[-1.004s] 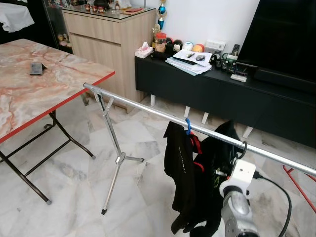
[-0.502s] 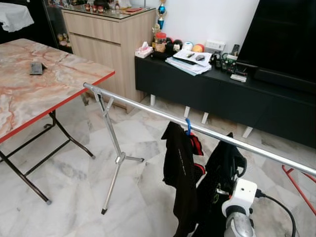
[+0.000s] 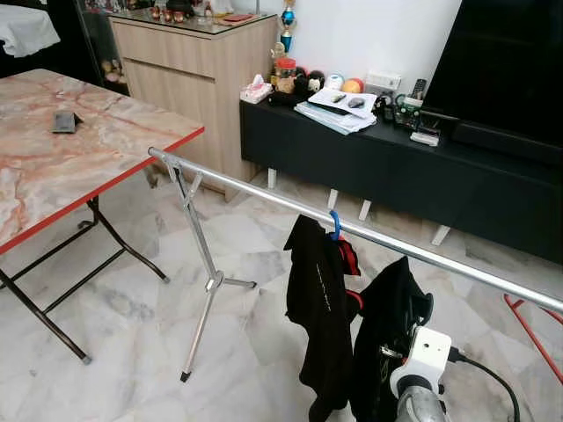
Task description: Hang hanger
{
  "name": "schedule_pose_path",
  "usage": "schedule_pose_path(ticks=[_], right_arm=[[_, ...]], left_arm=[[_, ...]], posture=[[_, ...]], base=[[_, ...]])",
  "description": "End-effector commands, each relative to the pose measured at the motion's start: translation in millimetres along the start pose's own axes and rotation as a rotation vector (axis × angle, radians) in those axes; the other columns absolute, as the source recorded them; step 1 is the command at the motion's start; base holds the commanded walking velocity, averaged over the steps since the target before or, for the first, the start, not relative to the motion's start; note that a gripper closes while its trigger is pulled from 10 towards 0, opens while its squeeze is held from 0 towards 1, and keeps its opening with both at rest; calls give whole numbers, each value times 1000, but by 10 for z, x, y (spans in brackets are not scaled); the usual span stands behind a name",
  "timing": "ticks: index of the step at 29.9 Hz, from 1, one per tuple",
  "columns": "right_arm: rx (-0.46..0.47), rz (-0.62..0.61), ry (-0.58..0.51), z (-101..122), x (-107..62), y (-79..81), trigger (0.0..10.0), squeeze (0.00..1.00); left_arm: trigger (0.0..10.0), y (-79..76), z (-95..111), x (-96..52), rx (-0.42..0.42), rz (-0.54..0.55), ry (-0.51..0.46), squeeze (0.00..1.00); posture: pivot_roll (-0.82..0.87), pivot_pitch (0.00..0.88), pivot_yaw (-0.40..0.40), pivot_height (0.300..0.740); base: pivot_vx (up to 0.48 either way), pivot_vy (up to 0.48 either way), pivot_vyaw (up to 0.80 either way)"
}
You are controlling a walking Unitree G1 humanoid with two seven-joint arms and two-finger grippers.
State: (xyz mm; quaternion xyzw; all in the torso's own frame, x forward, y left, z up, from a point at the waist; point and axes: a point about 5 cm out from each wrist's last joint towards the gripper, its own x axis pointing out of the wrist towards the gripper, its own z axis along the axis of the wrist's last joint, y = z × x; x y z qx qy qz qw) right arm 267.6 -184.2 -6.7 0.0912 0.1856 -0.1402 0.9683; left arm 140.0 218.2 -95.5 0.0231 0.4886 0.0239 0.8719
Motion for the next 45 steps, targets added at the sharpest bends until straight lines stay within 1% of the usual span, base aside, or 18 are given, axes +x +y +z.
schedule_pose_path(ticks=[1,6,18,32,37,45], right_arm=[[13,-3,-28,95,34,13,10000,0],[16,13,-26,105,39,58,10000,0],[15,21,-25,115,45,98,10000,0],[38,25,-30,137,58,123,10000,0],[40,25,-32,147,63,124,10000,0],[35,25,-32,158,73,131,10000,0]], left_arm=[[10000,-42,-63,-6,1,-15,27,0],[10000,-43,-65,-6,1,-16,27,0],[10000,-44,-63,-5,-2,-18,28,0],[10000,-42,-59,-5,-3,-19,27,0],[10000,-44,-57,-4,-3,-18,26,0],[10000,-46,-57,-4,-4,-18,25,0]], posture=[[105,40,-82,740],[105,42,-83,740],[106,43,-82,740],[107,41,-80,740],[108,41,-81,740],[111,42,-81,740]], base=[[0,0,0],[0,0,-579],[0,0,0],[-266,0,0],[-283,0,-694],[-287,0,0]])
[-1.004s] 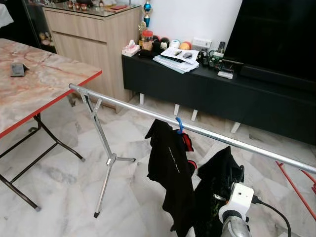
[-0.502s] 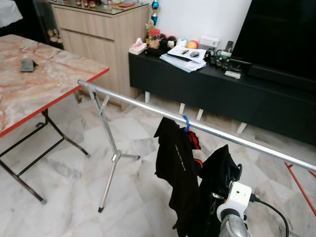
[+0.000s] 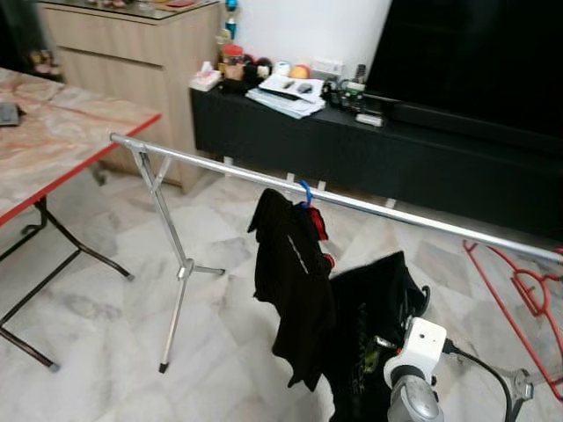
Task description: Hang hanger
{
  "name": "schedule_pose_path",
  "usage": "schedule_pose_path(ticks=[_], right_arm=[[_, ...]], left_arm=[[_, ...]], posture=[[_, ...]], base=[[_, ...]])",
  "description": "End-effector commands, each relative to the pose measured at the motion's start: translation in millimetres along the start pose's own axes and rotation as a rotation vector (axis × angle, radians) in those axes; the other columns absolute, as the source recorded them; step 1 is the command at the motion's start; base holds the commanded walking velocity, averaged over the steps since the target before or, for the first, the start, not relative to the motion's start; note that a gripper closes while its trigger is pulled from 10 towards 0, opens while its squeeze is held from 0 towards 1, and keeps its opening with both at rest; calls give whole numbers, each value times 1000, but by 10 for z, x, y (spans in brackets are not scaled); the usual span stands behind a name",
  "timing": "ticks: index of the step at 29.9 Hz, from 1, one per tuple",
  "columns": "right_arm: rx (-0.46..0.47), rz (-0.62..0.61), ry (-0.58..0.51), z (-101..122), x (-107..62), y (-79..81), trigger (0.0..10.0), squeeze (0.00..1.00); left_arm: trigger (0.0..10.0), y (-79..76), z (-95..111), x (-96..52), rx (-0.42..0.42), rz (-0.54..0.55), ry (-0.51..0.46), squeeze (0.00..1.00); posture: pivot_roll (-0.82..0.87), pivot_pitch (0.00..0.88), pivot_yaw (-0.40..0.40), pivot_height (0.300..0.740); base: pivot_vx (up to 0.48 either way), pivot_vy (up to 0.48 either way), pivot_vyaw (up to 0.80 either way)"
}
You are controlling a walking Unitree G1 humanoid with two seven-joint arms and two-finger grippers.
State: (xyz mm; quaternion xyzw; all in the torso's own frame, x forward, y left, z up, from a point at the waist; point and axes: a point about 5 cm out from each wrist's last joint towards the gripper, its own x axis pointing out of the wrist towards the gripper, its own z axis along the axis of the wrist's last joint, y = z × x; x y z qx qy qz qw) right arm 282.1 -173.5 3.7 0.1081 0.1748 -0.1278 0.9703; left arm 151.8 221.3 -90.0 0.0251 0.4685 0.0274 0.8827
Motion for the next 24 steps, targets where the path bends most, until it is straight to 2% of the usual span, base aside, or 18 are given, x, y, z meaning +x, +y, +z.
schedule_pose_path(ticks=[1,17,22,24], right_arm=[[5,-8,-18,41,11,-25,10000,0],[18,-16,-10,56,29,-22,10000,0],[19,-15,-9,59,34,-18,10000,0],[23,-18,-9,59,35,-21,10000,0]], left_arm=[[10000,-78,-185,-29,-3,-26,71,0],[10000,-77,-185,-30,-3,-26,71,0],[10000,-79,-186,-30,-5,-26,71,0],[10000,-80,-186,-30,-6,-26,71,0]], posture=[[111,42,-81,740],[111,44,-81,740],[113,43,-83,740],[113,43,-83,740]], base=[[-289,0,0],[-289,0,0],[-287,0,-800],[-292,0,0]])
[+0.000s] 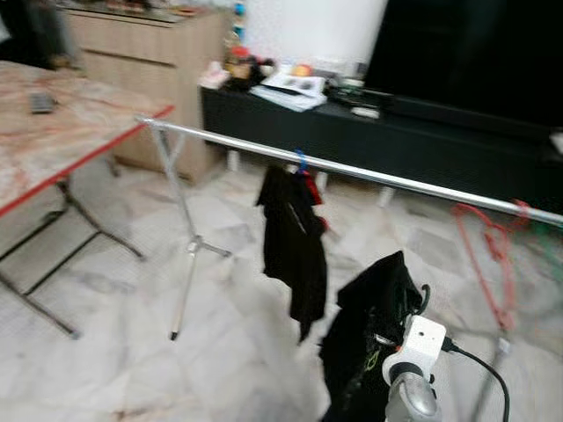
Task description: Hang hanger
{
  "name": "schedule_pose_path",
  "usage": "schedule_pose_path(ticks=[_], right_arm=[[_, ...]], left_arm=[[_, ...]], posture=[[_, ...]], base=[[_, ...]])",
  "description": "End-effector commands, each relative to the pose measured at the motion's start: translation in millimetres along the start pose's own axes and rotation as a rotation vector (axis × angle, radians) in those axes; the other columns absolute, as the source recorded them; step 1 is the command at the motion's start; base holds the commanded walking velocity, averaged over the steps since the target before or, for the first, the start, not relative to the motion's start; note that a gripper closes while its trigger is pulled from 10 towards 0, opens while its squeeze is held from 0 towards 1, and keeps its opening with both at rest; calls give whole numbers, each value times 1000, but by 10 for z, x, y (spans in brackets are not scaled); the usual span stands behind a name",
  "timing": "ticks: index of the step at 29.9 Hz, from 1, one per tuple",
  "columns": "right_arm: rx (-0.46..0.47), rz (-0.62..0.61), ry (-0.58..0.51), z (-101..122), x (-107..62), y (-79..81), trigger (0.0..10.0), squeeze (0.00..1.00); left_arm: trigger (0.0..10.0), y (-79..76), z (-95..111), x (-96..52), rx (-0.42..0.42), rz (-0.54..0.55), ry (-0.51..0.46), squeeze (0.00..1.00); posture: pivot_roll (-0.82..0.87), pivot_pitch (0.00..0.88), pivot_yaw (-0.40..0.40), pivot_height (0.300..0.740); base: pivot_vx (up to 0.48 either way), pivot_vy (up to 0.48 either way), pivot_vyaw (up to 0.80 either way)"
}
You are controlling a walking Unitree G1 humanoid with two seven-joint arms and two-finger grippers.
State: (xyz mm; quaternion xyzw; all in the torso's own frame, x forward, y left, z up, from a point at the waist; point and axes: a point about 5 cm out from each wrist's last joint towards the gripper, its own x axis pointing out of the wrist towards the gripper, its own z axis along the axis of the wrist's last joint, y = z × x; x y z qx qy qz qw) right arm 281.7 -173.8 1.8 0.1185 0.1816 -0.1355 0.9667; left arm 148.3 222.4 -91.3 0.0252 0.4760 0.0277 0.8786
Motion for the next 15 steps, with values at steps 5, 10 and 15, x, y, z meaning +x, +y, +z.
schedule_pose_path(ticks=[5,10,15], right_arm=[[-5,-9,-20,75,34,-20,10000,0],[-4,-14,-13,65,34,-25,10000,0],[-6,-14,-11,60,33,-25,10000,0]], left_arm=[[10000,-93,-150,-20,-8,-27,53,0],[10000,-91,-149,-20,-8,-27,53,0],[10000,-89,-150,-20,-8,-27,53,0]], posture=[[114,45,-84,740],[115,44,-84,740],[115,45,-83,740]], base=[[-289,0,0],[-289,0,0],[-289,0,0]])
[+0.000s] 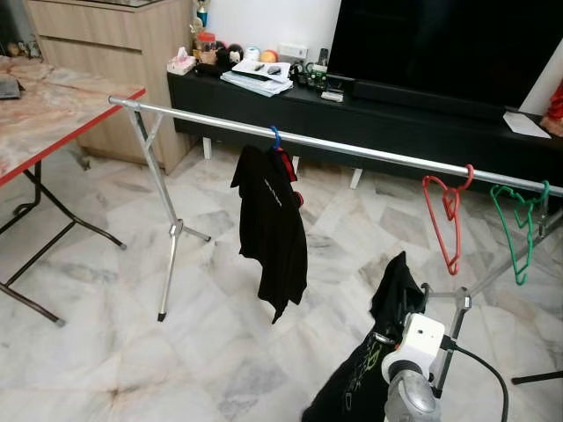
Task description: Hang hanger
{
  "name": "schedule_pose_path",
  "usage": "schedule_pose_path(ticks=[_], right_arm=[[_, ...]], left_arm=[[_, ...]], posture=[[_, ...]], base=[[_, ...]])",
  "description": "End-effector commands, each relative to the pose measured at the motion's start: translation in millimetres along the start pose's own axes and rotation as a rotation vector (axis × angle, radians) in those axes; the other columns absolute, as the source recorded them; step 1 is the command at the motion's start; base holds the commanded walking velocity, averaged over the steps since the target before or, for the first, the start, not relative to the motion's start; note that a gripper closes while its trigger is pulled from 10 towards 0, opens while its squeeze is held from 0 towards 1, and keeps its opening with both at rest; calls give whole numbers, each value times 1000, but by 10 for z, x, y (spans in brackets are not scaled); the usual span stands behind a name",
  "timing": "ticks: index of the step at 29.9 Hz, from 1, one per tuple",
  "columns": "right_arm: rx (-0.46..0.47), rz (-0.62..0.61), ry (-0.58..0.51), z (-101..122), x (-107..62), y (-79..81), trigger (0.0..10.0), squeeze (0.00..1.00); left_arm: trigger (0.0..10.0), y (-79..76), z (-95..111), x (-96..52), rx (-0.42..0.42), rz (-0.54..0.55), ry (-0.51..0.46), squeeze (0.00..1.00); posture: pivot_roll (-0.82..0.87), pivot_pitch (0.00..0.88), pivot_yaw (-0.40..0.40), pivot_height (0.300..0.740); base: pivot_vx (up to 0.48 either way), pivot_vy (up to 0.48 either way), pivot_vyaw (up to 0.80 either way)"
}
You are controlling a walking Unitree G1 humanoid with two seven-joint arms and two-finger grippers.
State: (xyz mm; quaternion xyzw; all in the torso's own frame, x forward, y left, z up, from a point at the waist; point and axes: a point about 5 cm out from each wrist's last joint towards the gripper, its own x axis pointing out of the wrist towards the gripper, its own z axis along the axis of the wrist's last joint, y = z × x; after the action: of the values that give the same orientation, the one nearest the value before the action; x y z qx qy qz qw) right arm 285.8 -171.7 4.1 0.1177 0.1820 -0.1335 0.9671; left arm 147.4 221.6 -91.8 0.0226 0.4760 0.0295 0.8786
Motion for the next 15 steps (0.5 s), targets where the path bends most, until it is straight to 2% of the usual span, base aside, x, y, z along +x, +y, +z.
schedule_pose_path(ticks=[1,12,15], right_arm=[[-4,-18,-11,31,10,-61,10000,0],[-8,-13,-6,29,16,-53,10000,0],[-11,-9,-2,31,21,-49,10000,0]], left_arm=[[10000,-80,-141,-19,-1,-28,53,0],[10000,-79,-138,-18,-1,-27,52,0],[10000,-80,-135,-18,-3,-25,50,0]], posture=[[115,45,-83,740],[115,44,-83,740],[115,43,-84,740]], base=[[-289,0,0],[-286,0,0],[0,0,0]])
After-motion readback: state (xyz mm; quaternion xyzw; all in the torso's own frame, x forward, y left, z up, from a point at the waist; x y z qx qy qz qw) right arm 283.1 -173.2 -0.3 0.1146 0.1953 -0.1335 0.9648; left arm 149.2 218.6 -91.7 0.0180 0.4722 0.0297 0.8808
